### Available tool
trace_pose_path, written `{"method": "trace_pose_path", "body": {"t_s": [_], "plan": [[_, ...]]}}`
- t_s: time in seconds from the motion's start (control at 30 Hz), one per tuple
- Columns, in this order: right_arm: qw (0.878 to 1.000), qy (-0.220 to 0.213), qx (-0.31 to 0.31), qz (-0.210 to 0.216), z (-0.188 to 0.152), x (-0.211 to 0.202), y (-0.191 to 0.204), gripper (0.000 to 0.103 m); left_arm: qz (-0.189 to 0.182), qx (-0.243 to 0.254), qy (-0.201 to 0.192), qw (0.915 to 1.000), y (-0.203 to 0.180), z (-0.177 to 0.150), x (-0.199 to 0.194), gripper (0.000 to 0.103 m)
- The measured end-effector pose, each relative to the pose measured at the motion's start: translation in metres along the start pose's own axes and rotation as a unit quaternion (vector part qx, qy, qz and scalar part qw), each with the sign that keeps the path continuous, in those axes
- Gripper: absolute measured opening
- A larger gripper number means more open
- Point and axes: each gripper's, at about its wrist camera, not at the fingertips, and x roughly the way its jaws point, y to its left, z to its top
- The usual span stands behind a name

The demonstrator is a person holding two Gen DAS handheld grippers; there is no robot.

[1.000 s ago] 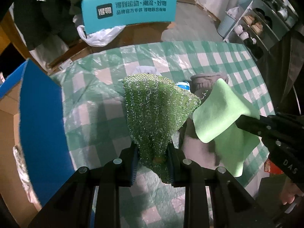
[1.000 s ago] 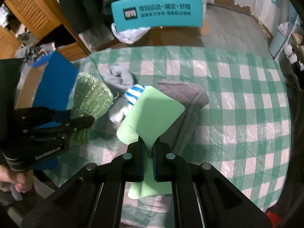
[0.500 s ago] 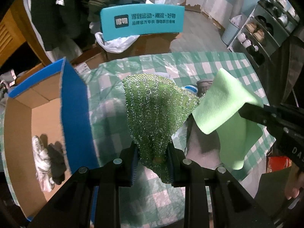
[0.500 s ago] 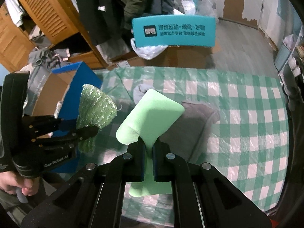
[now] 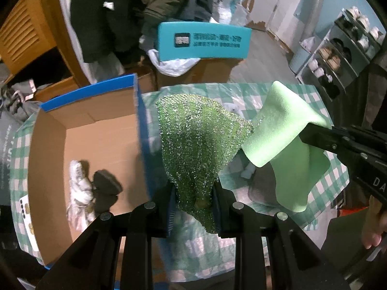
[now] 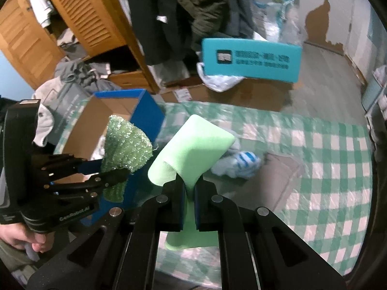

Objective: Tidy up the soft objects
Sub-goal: 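Lift and carry the scrubber and cloth toward the box with both grippers, then lower the scrubber into the box and open the left gripper while the right holds the cloth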

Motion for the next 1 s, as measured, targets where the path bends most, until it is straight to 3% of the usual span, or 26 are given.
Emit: {"method": "trace_pose_path", "body": {"t_s": [0.43,1.0], "plan": [[0.999,0.001,-0.047,0.023,0.020,0.013,0.068,0.007,0.027,-0.036,-0.033,0.9984,0.059,-0.022,-0.040,0.026],[0.994,0.020,-0.097,0.049,0.040,0.045,0.148,0.007,0.050,-0.091,-0.040,0.9938,0.127,-0.049,-0.052,0.026]]}}
